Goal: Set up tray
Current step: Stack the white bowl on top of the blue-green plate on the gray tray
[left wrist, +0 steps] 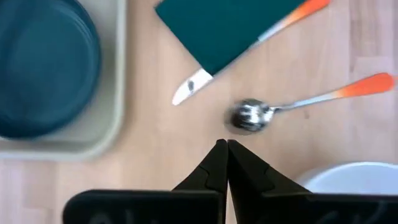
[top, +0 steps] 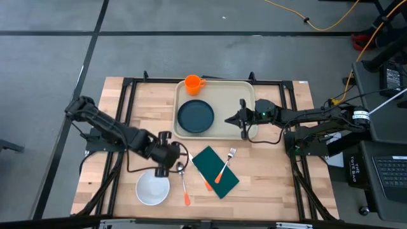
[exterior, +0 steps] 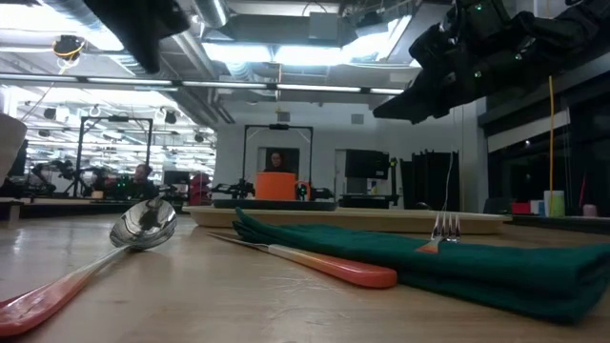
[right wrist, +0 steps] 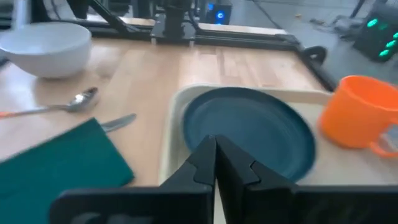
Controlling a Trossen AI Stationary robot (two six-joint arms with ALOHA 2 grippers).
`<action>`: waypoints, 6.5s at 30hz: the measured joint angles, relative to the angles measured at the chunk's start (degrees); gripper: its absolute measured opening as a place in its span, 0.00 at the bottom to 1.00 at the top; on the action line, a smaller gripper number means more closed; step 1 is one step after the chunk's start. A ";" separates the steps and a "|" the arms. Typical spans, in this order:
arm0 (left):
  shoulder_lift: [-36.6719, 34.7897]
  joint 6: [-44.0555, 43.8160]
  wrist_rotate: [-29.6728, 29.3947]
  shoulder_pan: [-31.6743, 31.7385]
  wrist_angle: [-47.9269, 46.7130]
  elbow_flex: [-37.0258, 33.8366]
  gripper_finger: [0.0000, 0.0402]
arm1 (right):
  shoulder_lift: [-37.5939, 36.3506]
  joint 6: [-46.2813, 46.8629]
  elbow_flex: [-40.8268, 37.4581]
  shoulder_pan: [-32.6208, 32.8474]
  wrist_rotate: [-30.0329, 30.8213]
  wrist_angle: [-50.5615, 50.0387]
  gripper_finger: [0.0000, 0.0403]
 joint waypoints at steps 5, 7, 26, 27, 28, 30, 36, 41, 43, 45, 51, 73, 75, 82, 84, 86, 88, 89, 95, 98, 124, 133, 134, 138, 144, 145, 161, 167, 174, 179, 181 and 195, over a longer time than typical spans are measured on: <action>3.93 -9.53 0.68 -3.78 -5.64 5.00 0.00 | 0.00 3.43 0.00 0.80 -3.13 -0.24 0.03; 6.32 -11.84 1.43 -5.08 -8.94 8.43 0.00 | 0.00 3.18 0.00 1.47 -3.16 -0.24 0.03; 24.09 -43.94 9.73 -14.21 -14.94 26.97 0.01 | 0.00 -1.58 0.00 2.73 -3.14 -0.83 0.03; 24.43 -45.67 9.99 -14.45 -14.97 26.97 0.00 | 0.00 -1.66 0.00 2.73 -3.14 -0.96 0.03; 24.75 -47.43 10.66 -14.65 -14.95 26.97 0.00 | 0.00 -1.73 0.00 2.73 -3.14 -1.17 0.03; 25.27 -50.63 12.47 -15.04 -15.10 26.79 0.00 | 0.00 -1.75 0.00 2.73 -3.14 -2.26 0.03; 26.91 -55.88 11.23 -15.47 -15.10 26.75 0.01 | 0.00 -1.49 0.00 2.73 -3.14 -4.42 0.03; 28.00 -63.06 7.98 -15.46 -15.10 26.73 0.02 | 0.00 -1.53 0.00 2.73 -3.14 -4.37 0.03; 28.11 -64.37 7.75 -15.46 -15.10 26.72 0.02 | 0.00 -1.61 0.00 2.73 -3.14 -4.39 0.03; 28.09 -65.29 7.74 -15.46 -15.10 26.73 0.04 | 0.00 -1.67 0.00 2.73 -3.15 -4.39 0.03; 28.09 -66.15 6.66 -15.46 -15.63 26.69 0.11 | 0.00 -1.41 0.00 2.73 -3.16 -5.12 0.03; 27.99 -78.61 7.16 -15.46 -13.64 22.02 0.35 | 0.00 -0.42 0.00 2.74 -3.32 -7.18 0.03; 28.00 -78.52 7.16 -15.46 -12.48 21.46 0.34 | 0.00 -0.51 0.00 2.73 -3.32 -7.23 0.03; 28.00 -78.50 7.24 -15.46 -9.44 19.98 0.35 | 0.00 -0.75 0.00 2.75 -3.32 -7.28 0.03; 28.00 -78.51 7.19 -15.44 -9.44 19.98 0.35 | 0.00 -0.73 0.00 2.75 -3.32 -7.29 0.03; 28.00 -78.85 6.46 -15.39 -9.44 19.98 0.35 | 0.00 -0.36 0.00 2.75 -3.32 -7.32 0.03; 28.09 -78.87 6.03 -15.39 -9.30 19.98 0.35 | 0.00 -0.12 0.00 2.75 -3.32 -7.32 0.03; 28.43 -78.89 6.11 -15.39 -9.12 20.00 0.35 | 0.00 -0.09 0.00 2.75 -3.32 -7.32 0.03; 31.37 -75.39 10.48 -15.39 -8.83 19.99 0.35 | 0.00 -0.14 0.00 2.75 -3.32 -7.32 0.03; 31.74 -73.84 12.95 -15.39 -8.83 19.98 0.35 | 0.00 -0.11 0.00 2.75 -3.32 -7.33 0.03; 31.48 -66.02 12.65 -15.02 -8.85 20.43 0.15 | 0.00 0.25 0.00 2.75 -3.32 -7.32 0.03; 31.39 -53.08 13.74 -15.02 -9.22 20.50 0.01 | 0.00 0.39 0.00 2.75 -3.32 -7.34 0.03; 31.39 -51.78 13.73 -15.02 -9.24 20.50 0.01 | 0.00 0.39 0.00 2.75 -3.32 -7.34 0.03; 31.24 -46.59 13.71 -15.13 -10.17 20.50 0.01 | 0.00 0.41 0.00 2.75 -3.32 -7.34 0.03; 27.70 -43.36 8.79 -16.12 -14.63 20.48 0.01 | 0.00 1.80 0.00 2.75 -3.29 -7.34 0.03; 26.76 -43.05 7.79 -16.21 -15.47 20.48 0.01 | 0.00 2.17 0.00 2.74 -3.27 -7.35 0.03; 13.75 -17.65 -1.86 -9.80 -21.35 19.98 0.01 | 0.00 4.74 0.00 2.75 -3.27 -7.31 0.03; 11.41 -1.83 -2.25 -2.72 -22.34 19.98 0.01 | 0.00 4.89 0.00 2.73 -3.25 -7.30 0.03; 11.29 17.27 -1.70 8.57 -21.96 19.98 0.01 | 0.00 4.68 0.00 2.73 -3.21 -7.26 0.03; 11.50 31.80 2.55 17.84 -14.45 19.93 0.01 | 0.00 3.33 0.00 2.73 -3.21 -7.26 0.03; 11.50 35.77 3.60 21.34 -11.92 19.93 0.01 | 0.00 3.32 0.00 2.73 -3.23 -7.28 0.03; 20.95 45.81 6.08 33.78 -8.25 19.91 0.01 | 0.00 2.28 0.02 2.73 -3.17 -8.20 0.03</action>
